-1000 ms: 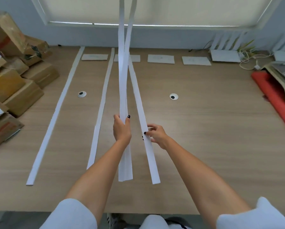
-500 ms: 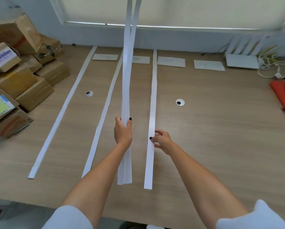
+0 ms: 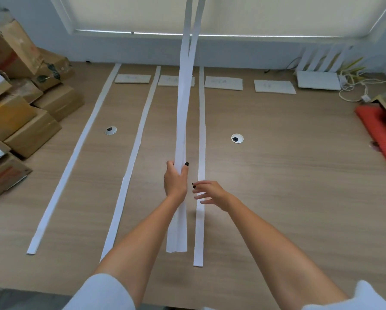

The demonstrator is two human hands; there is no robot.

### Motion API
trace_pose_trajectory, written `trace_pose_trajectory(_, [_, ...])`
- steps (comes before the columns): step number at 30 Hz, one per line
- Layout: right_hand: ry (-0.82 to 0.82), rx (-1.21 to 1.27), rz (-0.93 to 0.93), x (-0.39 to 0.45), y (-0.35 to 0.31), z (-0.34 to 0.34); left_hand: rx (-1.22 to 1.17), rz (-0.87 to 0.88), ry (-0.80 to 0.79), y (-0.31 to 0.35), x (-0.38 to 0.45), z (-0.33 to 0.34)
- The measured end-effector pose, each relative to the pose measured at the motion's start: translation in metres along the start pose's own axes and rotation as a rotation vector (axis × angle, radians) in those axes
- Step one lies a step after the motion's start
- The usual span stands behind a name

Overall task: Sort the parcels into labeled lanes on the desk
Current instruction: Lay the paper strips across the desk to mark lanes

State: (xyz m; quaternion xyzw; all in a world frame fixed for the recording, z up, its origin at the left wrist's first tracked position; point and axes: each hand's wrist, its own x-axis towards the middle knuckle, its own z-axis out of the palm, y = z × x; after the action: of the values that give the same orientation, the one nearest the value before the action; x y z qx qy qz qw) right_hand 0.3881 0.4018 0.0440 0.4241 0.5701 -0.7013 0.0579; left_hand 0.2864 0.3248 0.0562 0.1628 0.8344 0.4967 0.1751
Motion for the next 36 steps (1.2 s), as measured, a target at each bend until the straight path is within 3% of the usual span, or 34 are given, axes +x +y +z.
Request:
trace_pose_trajectory(3, [-0.084,0.158,-0.083,-0.013,-0.008,-0.007,-0.010,0.013,-0.051,0.012,-0.013,0.026])
trace_pose_trajectory(13, [-0.053,0.300,-0.240,-0.071,0.027,-0.123,-0.021,0.027,-0.054,0.062,-0.074,0.127])
trace_pose_trajectory(23, [-0.111,0.144,-0.208,-0.117,0.059,-0.220,-0.142,-0.109,-0.079,0.085,-0.137,0.207])
trace_pose_trajectory(36, [0.057,0.184,-0.125,-0.113,0.088,-0.255,-0.015,-0.157,0.146,0.098,-0.140,0.221])
